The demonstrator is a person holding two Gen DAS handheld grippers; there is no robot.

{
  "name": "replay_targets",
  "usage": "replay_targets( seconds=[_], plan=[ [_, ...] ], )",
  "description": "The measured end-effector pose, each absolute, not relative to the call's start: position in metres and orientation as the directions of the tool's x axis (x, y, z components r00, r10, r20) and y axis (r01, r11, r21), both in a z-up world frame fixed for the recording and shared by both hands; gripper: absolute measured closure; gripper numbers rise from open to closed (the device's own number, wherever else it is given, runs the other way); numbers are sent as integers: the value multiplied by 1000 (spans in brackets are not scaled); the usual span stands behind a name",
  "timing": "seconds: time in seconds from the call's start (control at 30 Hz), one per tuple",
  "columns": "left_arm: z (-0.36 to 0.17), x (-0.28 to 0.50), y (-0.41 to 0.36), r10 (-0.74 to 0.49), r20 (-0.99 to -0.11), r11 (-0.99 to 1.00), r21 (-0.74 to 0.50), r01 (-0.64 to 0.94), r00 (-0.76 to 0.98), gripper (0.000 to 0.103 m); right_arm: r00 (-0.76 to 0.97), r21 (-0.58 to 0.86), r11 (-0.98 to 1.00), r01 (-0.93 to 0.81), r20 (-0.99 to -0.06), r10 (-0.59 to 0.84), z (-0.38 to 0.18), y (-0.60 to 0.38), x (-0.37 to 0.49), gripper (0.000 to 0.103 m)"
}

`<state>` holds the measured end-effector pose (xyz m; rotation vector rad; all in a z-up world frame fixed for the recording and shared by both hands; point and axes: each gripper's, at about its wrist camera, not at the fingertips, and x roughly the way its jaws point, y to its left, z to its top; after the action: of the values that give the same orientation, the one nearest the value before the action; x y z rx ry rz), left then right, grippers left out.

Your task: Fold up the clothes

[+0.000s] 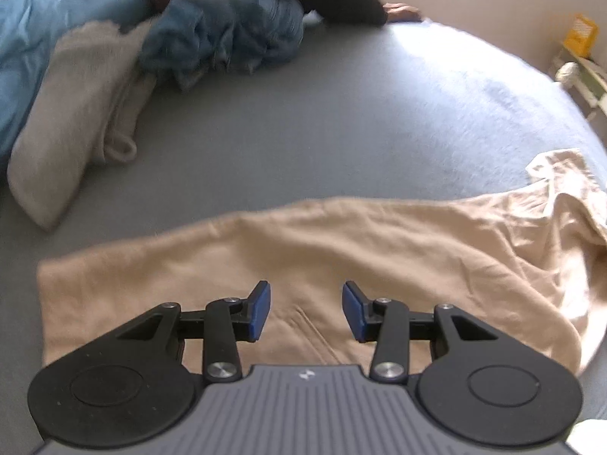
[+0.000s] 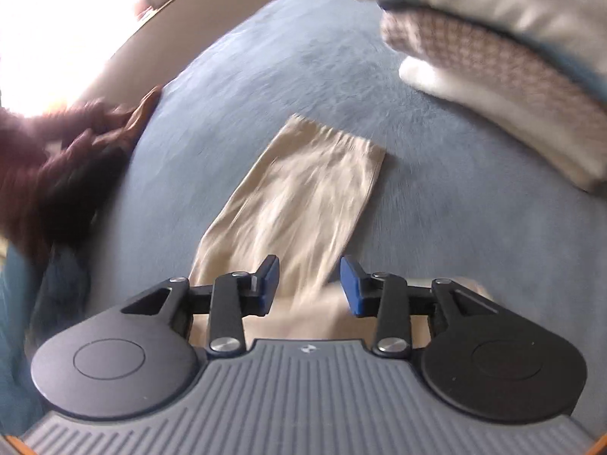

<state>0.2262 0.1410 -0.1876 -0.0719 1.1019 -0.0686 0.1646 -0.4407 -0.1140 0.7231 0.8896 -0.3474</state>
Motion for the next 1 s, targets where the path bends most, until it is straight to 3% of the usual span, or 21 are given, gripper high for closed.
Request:
replay_targets(
  seconds=[0.17,0.33,0.43,0.6,0.83,1.0],
  plan=[
    [-206,224,123,28,-900,987,-44,-153,436,64,602,491,598,634,-798,17,-189,-521,221,68],
    [-214,229,105,139,-902,979,62,-195,408,64,622,547,587,597,-778,93,-228,-554,247,68],
    [-217,234,100,170,-907,972,90,-217,385,64,656,594,572,566,-745,124,-238,-558,249,70],
    [-219,242,97,200,-913,965,121,-233,356,63,707,639,551,536,-697,121,-247,-554,244,89],
    [-215,248,91,221,-920,960,145,-240,324,63,730,607,578,545,-683,30,-226,-550,224,91],
    [-214,249,90,228,-921,958,155,-240,316,63,686,563,555,612,-727,-19,-226,-563,194,91]
  ],
)
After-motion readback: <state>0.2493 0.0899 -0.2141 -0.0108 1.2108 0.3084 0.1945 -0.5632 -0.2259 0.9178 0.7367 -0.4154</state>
